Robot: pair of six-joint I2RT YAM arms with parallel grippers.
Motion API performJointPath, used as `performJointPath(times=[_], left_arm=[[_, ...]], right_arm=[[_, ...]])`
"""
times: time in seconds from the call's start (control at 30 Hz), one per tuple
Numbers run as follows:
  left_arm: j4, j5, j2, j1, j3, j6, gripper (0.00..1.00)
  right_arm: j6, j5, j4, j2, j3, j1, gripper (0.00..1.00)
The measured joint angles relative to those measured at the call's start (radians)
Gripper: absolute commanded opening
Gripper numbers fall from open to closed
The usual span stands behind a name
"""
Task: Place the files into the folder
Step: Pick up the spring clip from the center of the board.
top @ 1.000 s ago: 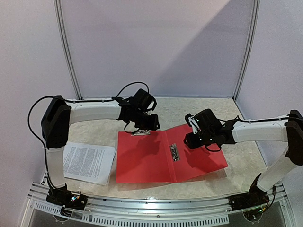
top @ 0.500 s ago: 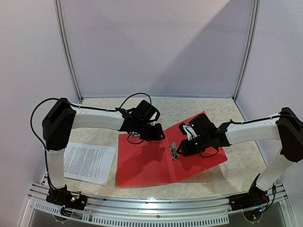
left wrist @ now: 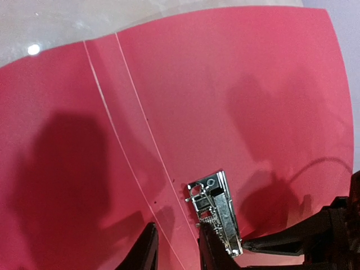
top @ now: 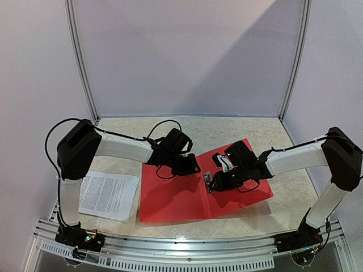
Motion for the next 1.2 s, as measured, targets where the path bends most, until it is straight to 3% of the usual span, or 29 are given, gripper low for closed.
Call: performJointPath(times=[0.4,0.5,0.67,1.0,1.2], left_arm=[[0.048,0.012,0.064,-0.014,0.008,-0.027,0.21],[0.055,0.014,0.071,-0.015,0.011,-0.035,0.19],[0.063,0.015,0.076,-0.015,0.012,-0.047,0.11],[0.090,0.018,0.078,-0.018,-0.005,-0.088,0.00],[0.096,0.016,0.078,-0.019,-0.009,-0.109,0.00]], right_arm=[[0.033,-0.037,0.056,0.027,-0.018,0.000,0.13],[0.038,-0.045,0.072,0.032,-0.026,0.000,0.13],[0.044,-0.057,0.084,0.034,-0.032,0.000,0.22],[0.047,-0.053,0.083,0.009,-0.038,0.000,0.20],[0.047,-0.053,0.089,-0.012,-0.039,0.008,0.18]])
